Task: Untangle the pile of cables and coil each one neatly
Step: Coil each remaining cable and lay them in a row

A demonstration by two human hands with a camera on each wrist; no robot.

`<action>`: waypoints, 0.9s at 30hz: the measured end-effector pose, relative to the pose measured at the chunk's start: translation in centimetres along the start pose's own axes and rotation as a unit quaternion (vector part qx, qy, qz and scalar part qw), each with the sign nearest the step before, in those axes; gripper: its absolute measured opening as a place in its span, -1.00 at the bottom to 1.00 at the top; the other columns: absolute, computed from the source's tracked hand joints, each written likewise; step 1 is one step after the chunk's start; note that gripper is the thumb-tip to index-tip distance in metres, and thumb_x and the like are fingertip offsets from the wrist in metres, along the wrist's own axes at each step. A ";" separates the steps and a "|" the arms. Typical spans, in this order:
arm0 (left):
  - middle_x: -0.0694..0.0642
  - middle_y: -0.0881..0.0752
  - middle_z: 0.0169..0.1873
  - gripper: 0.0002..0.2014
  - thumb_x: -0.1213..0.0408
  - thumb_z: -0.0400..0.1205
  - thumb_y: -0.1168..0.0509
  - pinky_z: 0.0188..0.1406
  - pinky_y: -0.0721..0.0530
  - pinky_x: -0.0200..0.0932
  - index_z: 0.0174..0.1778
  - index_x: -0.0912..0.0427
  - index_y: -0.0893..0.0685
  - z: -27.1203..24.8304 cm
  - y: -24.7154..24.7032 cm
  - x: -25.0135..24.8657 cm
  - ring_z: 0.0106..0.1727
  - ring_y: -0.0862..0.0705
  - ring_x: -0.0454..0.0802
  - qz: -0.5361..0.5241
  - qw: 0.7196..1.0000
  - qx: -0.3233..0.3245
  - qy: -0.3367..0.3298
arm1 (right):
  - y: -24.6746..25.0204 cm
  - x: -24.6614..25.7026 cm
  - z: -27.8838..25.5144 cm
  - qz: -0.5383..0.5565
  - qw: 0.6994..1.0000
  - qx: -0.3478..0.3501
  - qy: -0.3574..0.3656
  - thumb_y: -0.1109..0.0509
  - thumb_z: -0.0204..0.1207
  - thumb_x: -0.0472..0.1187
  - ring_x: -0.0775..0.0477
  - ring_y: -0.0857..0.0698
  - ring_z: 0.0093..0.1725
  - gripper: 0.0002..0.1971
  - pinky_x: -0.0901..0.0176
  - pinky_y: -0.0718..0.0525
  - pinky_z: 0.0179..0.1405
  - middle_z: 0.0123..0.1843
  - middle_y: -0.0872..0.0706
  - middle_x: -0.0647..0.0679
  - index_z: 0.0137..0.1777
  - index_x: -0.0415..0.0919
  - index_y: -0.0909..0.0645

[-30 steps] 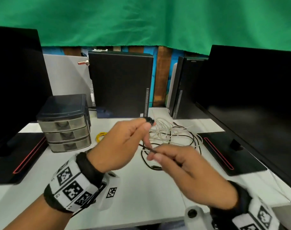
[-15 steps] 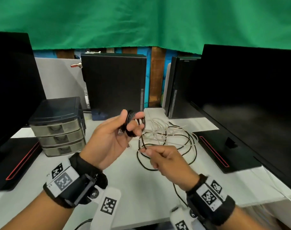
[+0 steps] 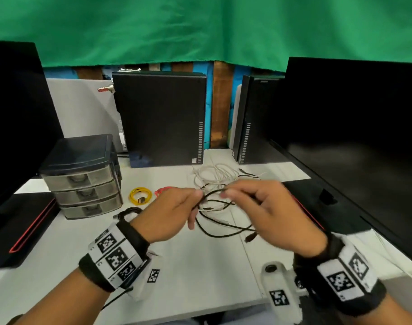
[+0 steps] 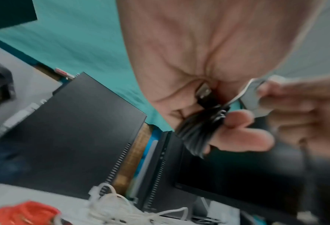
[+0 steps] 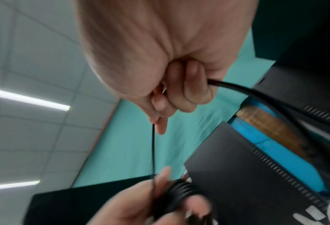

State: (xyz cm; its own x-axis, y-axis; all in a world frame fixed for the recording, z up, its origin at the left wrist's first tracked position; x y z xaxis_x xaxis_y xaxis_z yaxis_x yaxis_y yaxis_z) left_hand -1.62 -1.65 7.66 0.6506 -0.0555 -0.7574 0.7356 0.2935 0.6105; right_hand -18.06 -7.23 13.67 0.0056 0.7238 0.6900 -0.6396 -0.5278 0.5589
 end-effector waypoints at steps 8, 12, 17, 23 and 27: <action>0.05 -0.48 -0.48 -0.58 0.12 0.68 -0.18 0.03 -0.68 -0.13 0.14 0.40 -0.78 -1.8 -0.6 -6.3 -0.45 -0.59 0.01 -0.445 0.889 0.108 -0.019 | -1.3 -7.5 0.3 0.082 0.991 -0.026 -0.099 -0.29 0.70 -0.07 0.23 -0.51 -0.40 -0.75 0.41 -0.43 -0.27 -0.40 -0.63 0.26 -0.08 0.15 -0.80; 0.05 -0.55 -0.43 -0.59 0.21 0.73 -0.11 0.19 -0.70 -0.07 0.23 0.44 -0.71 -1.3 1.8 -5.7 -0.33 -0.67 0.03 -0.516 0.855 -0.043 -0.023 | -8.3 -5.8 -1.7 0.098 0.982 0.126 -0.099 -0.26 0.77 -0.16 0.24 -0.42 -0.45 -0.76 0.34 -0.42 -0.32 -0.51 -0.51 0.29 0.10 -0.15 -0.78; 0.00 -0.82 -0.28 -0.61 0.15 0.84 -0.09 0.18 -0.65 -0.29 -0.17 0.21 -0.72 -1.0 4.3 -3.1 0.08 -0.77 -0.02 -0.089 0.983 -0.157 -0.029 | -8.6 -0.3 -2.5 -0.032 0.986 0.161 0.024 -0.22 0.78 -0.09 0.16 -0.50 -0.43 -0.79 0.29 -0.48 -0.31 -0.47 -0.51 0.27 0.12 -0.08 -0.69; 0.05 -0.72 -0.49 -0.40 -0.09 0.82 0.06 -0.03 -0.53 -0.34 -0.30 0.12 -0.73 -1.4 -0.2 -4.7 -0.26 -0.68 -0.29 -0.118 0.992 0.043 -0.015 | -1.7 0.7 -0.7 -0.055 0.995 -0.043 0.078 -0.24 0.76 -0.16 0.05 -0.70 0.02 -0.80 0.24 -0.61 -0.02 -0.05 -0.70 0.25 0.04 -0.08 -0.72; 0.05 -0.59 -0.55 -0.61 -0.02 0.77 -0.19 0.04 -0.60 -0.31 -0.10 0.18 -0.77 -2.1 -1.0 -6.2 -0.43 -0.67 -0.13 -0.301 0.947 0.113 -0.009 | -1.8 -0.5 -0.5 0.058 0.994 -0.088 0.028 -0.17 0.76 -0.08 -0.04 -0.73 -0.06 -0.74 0.12 -0.68 -0.06 -0.11 -0.72 0.06 0.00 -0.16 -0.65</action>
State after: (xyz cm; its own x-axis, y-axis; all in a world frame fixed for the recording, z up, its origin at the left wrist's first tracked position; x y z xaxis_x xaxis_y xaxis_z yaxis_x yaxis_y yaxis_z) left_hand -6.83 0.38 11.29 0.1030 -0.1650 -0.9809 0.9943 -0.0085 0.1059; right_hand -17.31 -6.41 12.02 -0.1167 0.6885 0.7158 -0.7577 -0.5276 0.3840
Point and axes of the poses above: each hand's wrist, its own z-axis towards the middle knuckle, its own y-axis out of the back of the hand, x = y × z, the point moved 7 cm from there along z, towards the middle knuckle
